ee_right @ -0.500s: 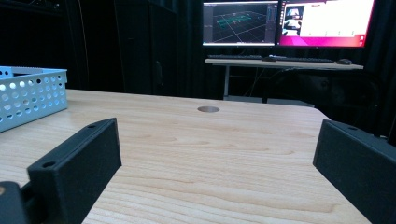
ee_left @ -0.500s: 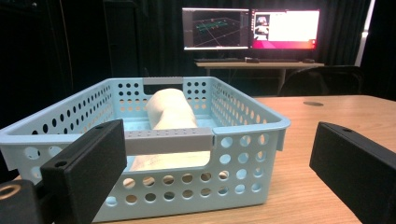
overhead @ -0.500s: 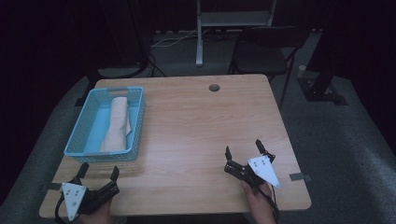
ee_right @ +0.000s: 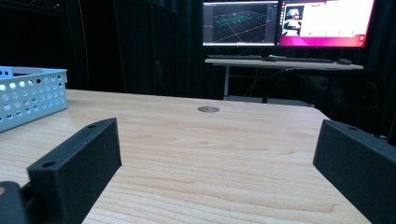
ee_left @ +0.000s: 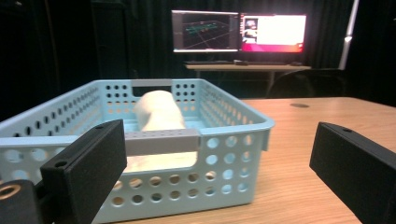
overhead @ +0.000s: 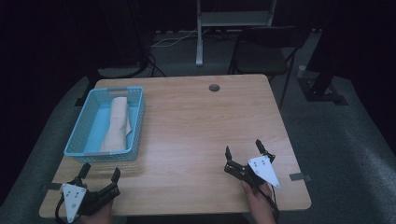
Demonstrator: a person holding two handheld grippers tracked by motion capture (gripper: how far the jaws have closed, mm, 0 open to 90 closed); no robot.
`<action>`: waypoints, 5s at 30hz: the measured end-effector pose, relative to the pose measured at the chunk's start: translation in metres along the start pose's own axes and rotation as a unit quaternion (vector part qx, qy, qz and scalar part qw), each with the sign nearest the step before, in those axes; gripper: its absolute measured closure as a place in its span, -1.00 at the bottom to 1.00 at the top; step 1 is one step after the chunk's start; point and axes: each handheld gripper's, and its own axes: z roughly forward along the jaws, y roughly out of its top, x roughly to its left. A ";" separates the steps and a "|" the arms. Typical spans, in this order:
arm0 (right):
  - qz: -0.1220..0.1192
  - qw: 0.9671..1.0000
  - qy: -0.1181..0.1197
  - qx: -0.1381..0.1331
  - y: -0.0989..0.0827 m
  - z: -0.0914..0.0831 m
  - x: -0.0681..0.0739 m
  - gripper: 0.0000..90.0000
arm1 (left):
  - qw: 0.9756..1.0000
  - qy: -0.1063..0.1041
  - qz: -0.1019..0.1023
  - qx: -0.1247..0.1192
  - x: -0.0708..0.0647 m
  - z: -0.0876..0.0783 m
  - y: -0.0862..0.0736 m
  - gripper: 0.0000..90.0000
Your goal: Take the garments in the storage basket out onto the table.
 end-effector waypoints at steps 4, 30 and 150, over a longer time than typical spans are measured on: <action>0.000 1.000 0.000 0.000 0.000 0.000 0.000 -1.00 | 1.000 0.006 -0.002 -0.004 0.000 -0.001 0.000 -0.92; 0.000 1.000 0.000 0.000 0.000 0.000 0.000 -1.00 | 0.999 0.029 -0.025 0.001 0.008 0.000 0.028 -0.93; 0.000 1.000 0.000 0.001 0.000 0.000 0.000 -1.00 | 0.982 0.064 -0.050 0.170 0.049 0.127 0.108 -0.93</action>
